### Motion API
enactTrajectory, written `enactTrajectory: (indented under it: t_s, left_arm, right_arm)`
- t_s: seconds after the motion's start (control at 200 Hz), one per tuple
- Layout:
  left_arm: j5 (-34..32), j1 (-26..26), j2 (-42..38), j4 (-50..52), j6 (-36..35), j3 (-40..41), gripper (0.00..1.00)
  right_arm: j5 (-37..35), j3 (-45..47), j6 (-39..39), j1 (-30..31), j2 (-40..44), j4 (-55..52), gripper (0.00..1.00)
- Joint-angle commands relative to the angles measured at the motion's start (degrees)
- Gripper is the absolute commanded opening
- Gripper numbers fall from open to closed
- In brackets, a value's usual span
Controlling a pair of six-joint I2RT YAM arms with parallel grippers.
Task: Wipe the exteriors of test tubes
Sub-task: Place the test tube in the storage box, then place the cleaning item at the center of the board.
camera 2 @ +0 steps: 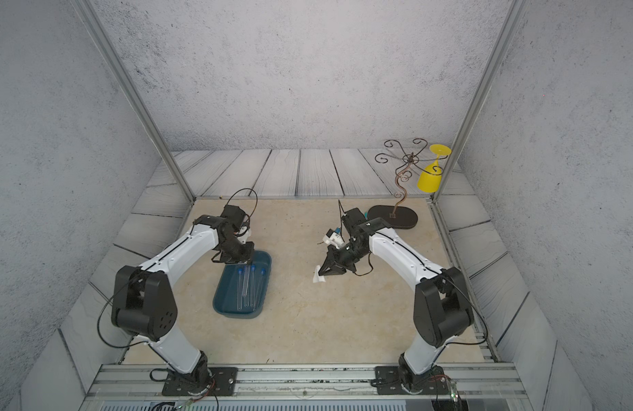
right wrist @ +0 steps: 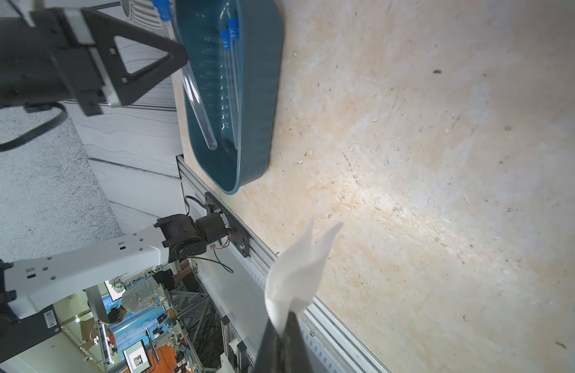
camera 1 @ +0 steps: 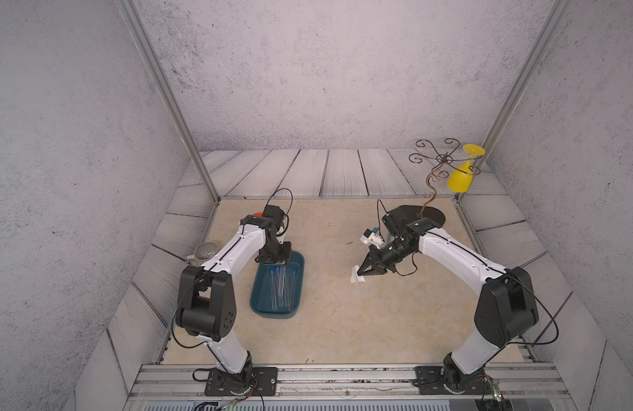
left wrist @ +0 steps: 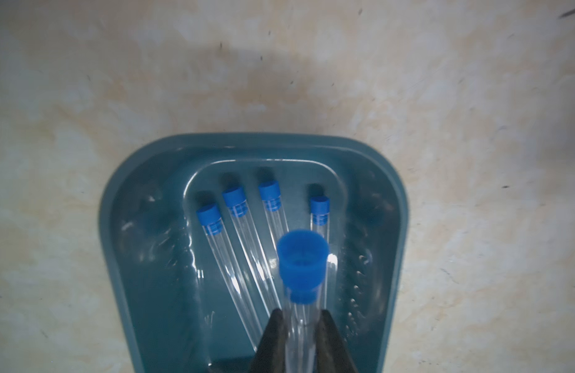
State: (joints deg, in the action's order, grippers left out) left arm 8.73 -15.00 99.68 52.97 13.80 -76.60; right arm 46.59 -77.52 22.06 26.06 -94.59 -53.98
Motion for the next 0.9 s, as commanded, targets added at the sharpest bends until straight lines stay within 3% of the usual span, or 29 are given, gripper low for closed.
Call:
enactTrajectory:
  t_s: [0.0,0.215,0.415,0.581,0.671,0.781,0.896]
  left_arm:
    - [-2.5,0.2,3.5,-2.9,-0.6,1.1,0.16]
    - [-2.2,0.2,8.6,-5.2,4.7,1.5,0.20]
    - [-3.1,0.2,6.3,-3.0,5.8,1.0,0.51]
    - [-4.9,0.1,0.9,1.5,7.6,-0.8,0.66]
    - [-9.1,0.2,-3.0,4.9,9.4,-1.7,0.67]
    - [-15.4,1.0,-6.1,8.2,11.4,-1.6,0.67]
    - [-16.5,3.3,-6.8,8.1,12.0,0.9,0.67]
  right_arm:
    - [-1.5,0.8,-2.1,-0.4,4.0,-2.3,0.05]
    - [-3.1,3.2,-2.1,-1.1,4.4,-2.8,0.05]
    - [-5.8,6.1,-0.1,-1.5,1.5,-0.4,0.16]
    - [-7.4,6.5,1.3,-1.6,-2.4,1.9,0.21]
    - [-8.3,5.7,1.3,-1.6,-5.0,2.2,0.24]
    - [-10.2,4.8,1.1,-1.6,-8.4,1.4,0.38]
    - [-11.7,4.2,1.0,-1.7,-10.7,1.0,0.51]
